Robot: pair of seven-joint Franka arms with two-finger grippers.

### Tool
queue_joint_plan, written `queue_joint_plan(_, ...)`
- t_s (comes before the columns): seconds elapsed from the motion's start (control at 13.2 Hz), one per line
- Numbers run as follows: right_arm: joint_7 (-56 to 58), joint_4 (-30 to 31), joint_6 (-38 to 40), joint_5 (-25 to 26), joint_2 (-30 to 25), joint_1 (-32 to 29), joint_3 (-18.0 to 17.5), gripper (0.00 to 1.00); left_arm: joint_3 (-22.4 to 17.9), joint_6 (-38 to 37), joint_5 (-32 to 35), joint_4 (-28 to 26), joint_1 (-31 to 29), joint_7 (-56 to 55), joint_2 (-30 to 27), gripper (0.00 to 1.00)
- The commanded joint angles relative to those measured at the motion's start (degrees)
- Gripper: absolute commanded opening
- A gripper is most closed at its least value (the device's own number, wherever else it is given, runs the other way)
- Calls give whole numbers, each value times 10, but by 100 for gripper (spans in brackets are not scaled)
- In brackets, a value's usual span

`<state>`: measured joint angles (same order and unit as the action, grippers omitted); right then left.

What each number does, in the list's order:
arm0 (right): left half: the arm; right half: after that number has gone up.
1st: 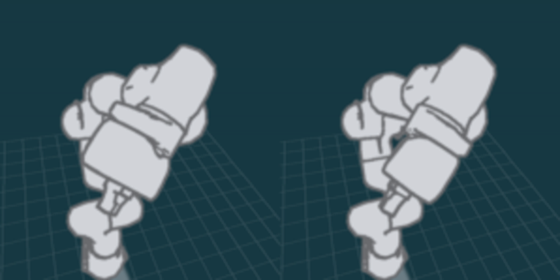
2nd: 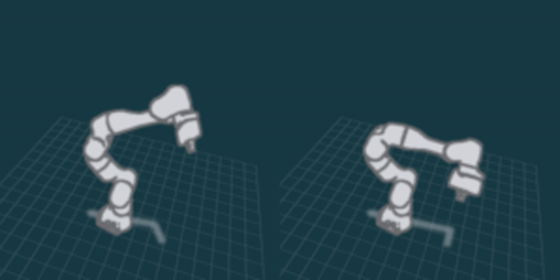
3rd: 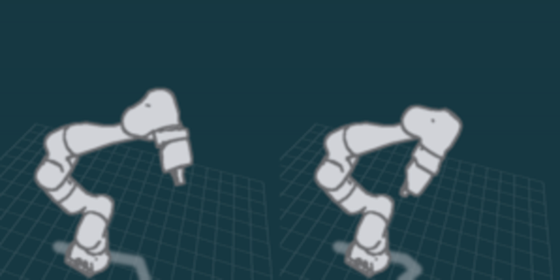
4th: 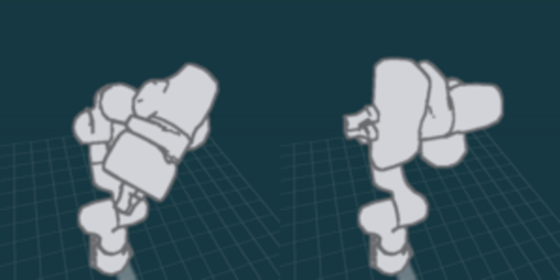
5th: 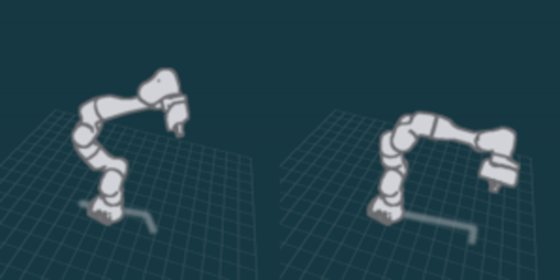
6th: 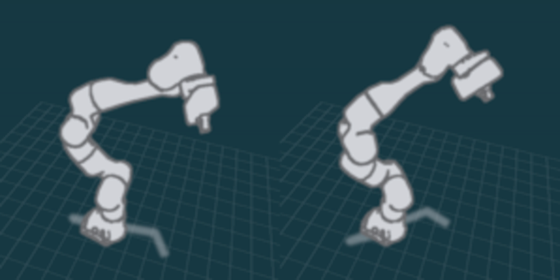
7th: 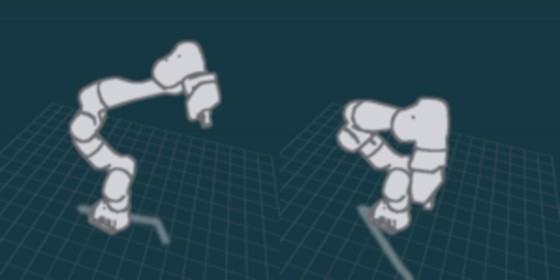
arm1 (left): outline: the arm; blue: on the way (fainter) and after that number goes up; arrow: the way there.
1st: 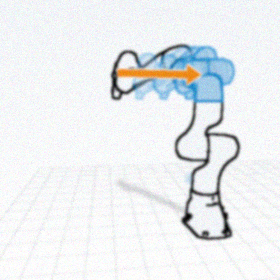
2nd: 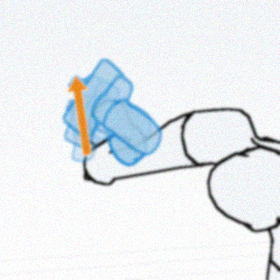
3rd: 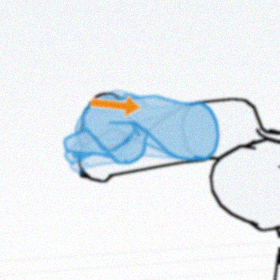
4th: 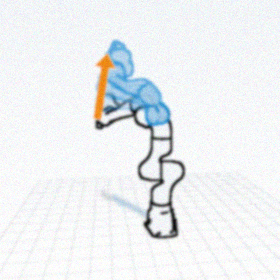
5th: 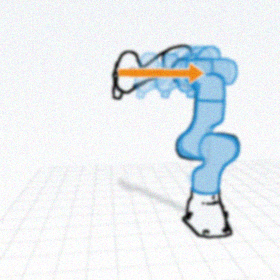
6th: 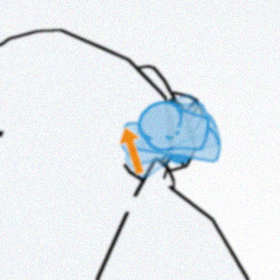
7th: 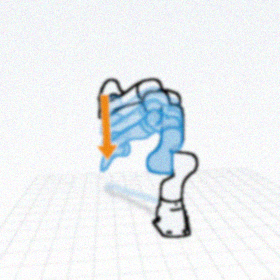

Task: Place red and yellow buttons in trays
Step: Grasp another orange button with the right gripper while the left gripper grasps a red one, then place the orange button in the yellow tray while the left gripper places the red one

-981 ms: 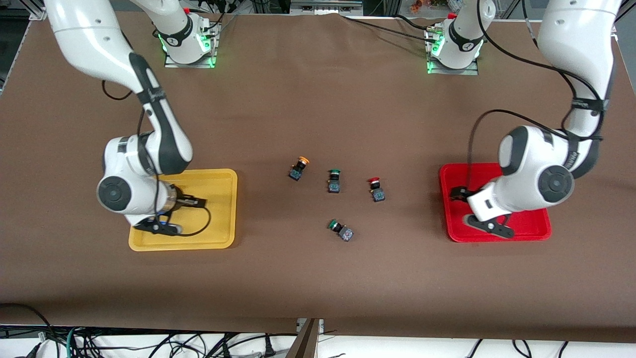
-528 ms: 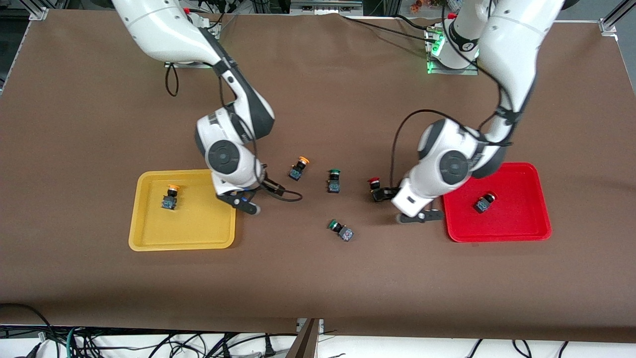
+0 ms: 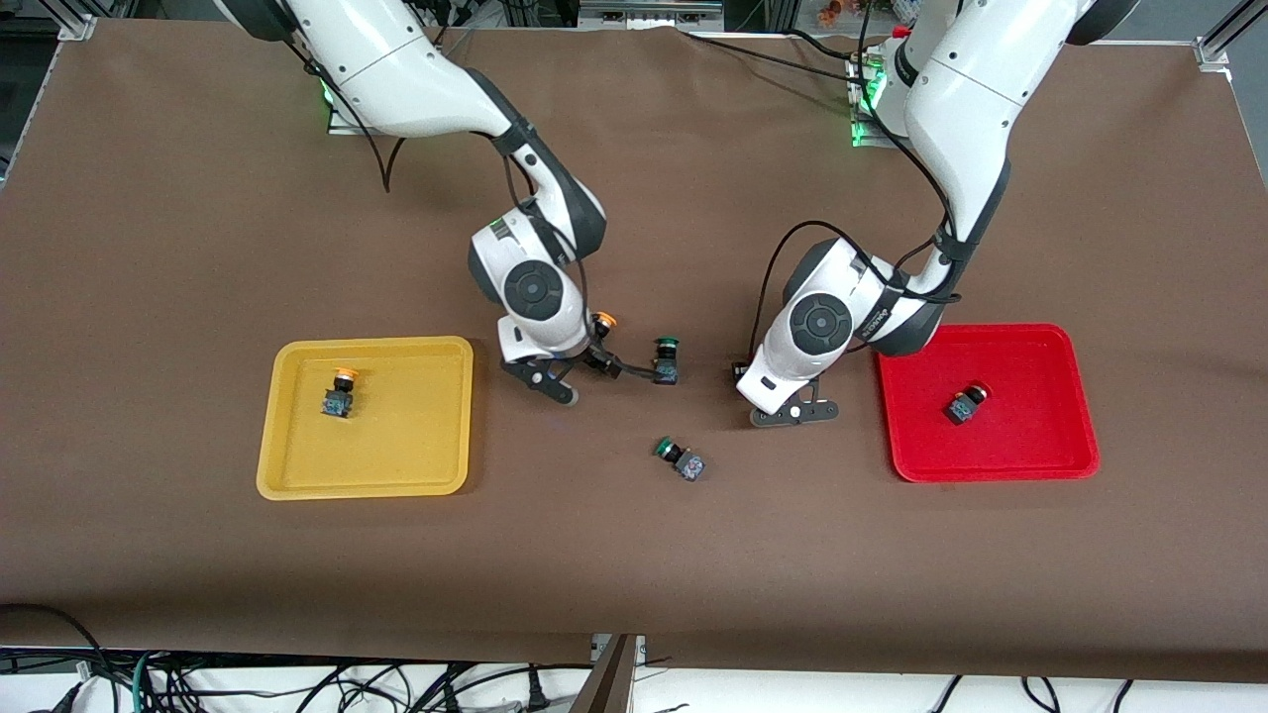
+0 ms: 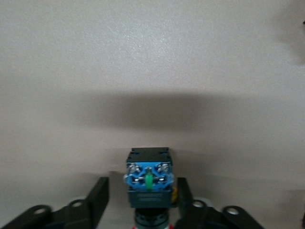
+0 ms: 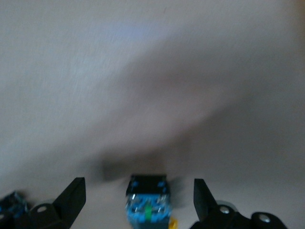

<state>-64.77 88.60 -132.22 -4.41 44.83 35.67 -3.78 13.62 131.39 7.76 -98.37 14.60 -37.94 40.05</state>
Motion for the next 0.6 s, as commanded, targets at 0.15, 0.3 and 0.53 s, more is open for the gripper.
queue_joint_plan(0.15,2,3,-1,0,3,18,4,0,1,-26,14,-4,-25,-6,-41,0)
queue_joint_plan(0.3,22,1,2,3,-2,12,8,0,-1,-107,16,-2,-65,62,-91,0)
queue_joint_plan(0.53,122,-11,90,1,-48,-51,18,0,-1,-194,16,-2,-175,269,-132,0)
